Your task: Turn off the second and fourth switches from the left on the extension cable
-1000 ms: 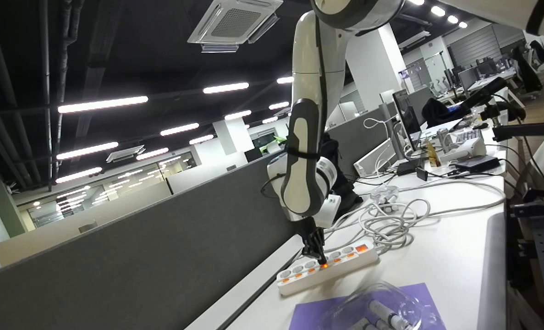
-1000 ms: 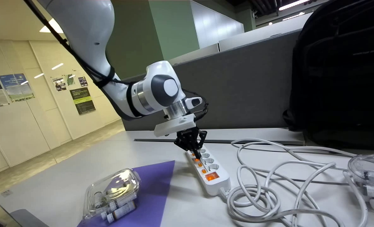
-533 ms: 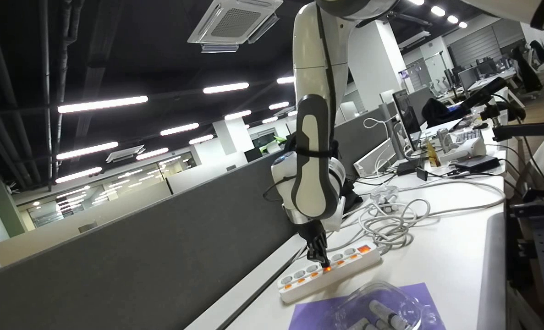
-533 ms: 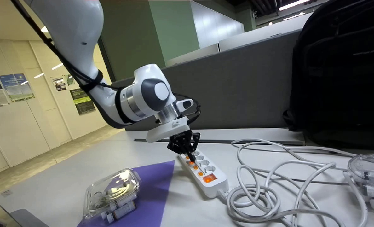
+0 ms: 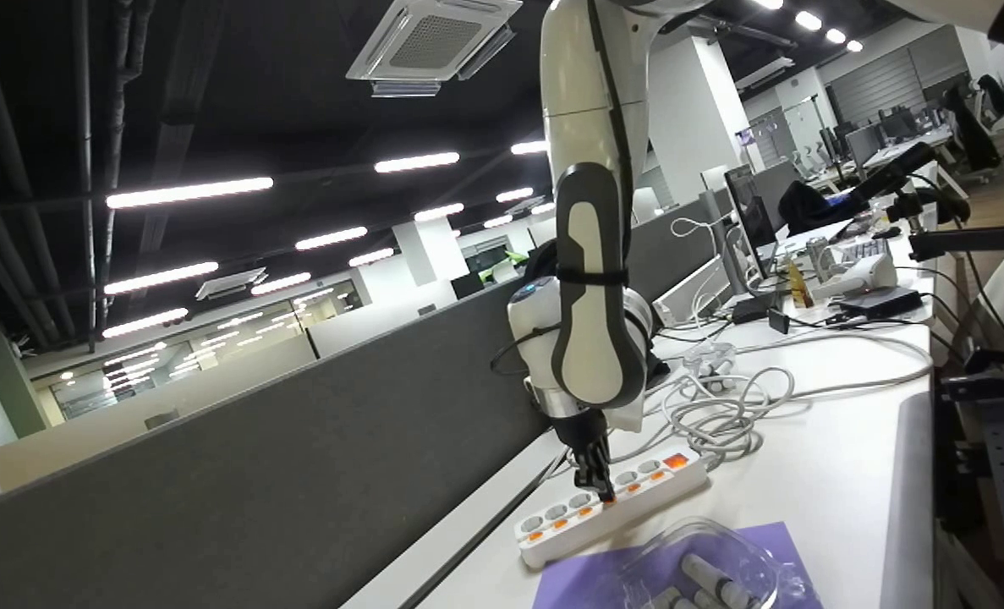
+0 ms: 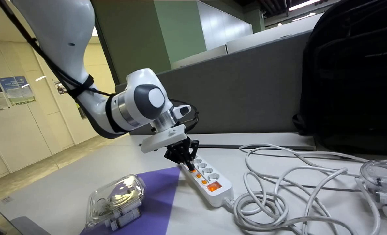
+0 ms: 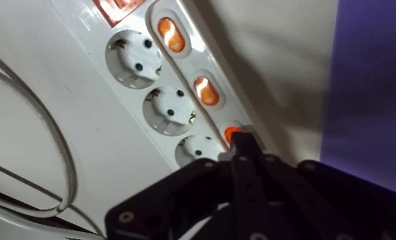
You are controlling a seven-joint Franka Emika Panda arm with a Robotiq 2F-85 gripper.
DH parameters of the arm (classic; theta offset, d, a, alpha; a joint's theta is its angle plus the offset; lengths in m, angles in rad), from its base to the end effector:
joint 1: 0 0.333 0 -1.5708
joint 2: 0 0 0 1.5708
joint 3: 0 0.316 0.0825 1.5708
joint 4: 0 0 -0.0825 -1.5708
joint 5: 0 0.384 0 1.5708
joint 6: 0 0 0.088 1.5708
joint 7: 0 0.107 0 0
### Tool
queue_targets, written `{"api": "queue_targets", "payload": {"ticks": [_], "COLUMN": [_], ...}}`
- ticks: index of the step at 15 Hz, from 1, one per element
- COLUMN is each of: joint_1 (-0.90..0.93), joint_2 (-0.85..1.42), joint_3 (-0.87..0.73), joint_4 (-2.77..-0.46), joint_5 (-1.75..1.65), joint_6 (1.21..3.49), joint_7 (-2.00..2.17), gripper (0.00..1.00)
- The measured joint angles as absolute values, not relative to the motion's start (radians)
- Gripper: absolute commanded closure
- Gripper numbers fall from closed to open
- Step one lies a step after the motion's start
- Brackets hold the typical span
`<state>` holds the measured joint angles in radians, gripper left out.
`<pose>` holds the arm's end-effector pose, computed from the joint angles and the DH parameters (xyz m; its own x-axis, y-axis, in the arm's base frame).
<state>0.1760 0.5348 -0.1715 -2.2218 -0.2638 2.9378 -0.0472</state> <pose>0.5574 0.0166 0.1505 0.9295 0.3404 0.1420 0.3119 -0.9309 0.1900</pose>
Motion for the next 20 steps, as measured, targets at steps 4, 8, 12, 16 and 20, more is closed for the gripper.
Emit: {"api": "queue_targets", "payload": {"ticks": [4, 8, 12, 16, 20], "joint_1": [0.219, 0.216, 0.173, 0.169, 0.14], "joint_2": [0.487, 0.441, 0.417, 0.424, 0.439], "joint_3": [-0.176, -0.172, -0.156, -0.146, -0.127], "joint_4": [-2.258, -2.265, -2.254, -2.255, -2.251], "joint_5": [-0.264, -0.249, -0.22, -0.221, -0.213], "joint_6": [2.916, 2.903, 2.87, 2.871, 2.87], "joint_7": [-0.022, -0.004, -0.007, -0.008, -0.009], "gripper": [1.0, 1.0, 0.99, 1.0, 1.0]}}
